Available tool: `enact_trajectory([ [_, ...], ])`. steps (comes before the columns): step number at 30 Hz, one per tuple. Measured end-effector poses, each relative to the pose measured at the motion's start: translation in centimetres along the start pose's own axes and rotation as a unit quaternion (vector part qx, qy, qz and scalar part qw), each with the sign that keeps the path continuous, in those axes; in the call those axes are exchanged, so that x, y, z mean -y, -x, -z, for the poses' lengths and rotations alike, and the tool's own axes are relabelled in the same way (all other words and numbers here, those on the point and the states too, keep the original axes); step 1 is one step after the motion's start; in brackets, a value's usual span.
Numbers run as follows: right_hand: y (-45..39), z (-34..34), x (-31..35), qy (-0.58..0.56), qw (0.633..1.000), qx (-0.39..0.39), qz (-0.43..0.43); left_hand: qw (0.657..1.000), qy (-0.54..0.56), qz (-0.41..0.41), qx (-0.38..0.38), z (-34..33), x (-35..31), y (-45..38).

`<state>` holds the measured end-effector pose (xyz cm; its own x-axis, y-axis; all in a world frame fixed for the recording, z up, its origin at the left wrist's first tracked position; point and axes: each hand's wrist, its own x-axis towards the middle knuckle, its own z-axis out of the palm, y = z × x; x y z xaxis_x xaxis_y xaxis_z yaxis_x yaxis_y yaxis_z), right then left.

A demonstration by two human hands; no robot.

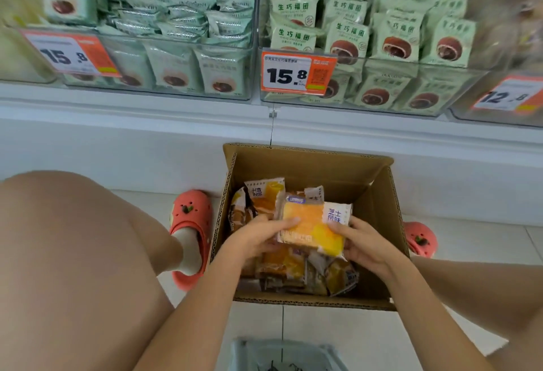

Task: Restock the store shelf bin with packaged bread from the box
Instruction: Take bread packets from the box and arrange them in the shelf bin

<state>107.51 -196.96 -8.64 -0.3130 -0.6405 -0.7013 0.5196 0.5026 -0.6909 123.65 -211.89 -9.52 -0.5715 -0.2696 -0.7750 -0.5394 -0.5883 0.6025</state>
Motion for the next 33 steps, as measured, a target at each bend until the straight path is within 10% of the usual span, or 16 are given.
enact_trajectory([
  [14, 10.1, -5.2, 14.7, 0.078, 0.961, -0.016, 0.266, 0.907, -0.23, -0.352, -0.026, -1.5, -15.4, 14.9],
  [33, 17.9, -6.7, 35.6, 0.215, 0.899, 0.045, 0.378, 0.818, -0.393, -0.407, 0.104, -0.5, -33.8, 25.6],
])
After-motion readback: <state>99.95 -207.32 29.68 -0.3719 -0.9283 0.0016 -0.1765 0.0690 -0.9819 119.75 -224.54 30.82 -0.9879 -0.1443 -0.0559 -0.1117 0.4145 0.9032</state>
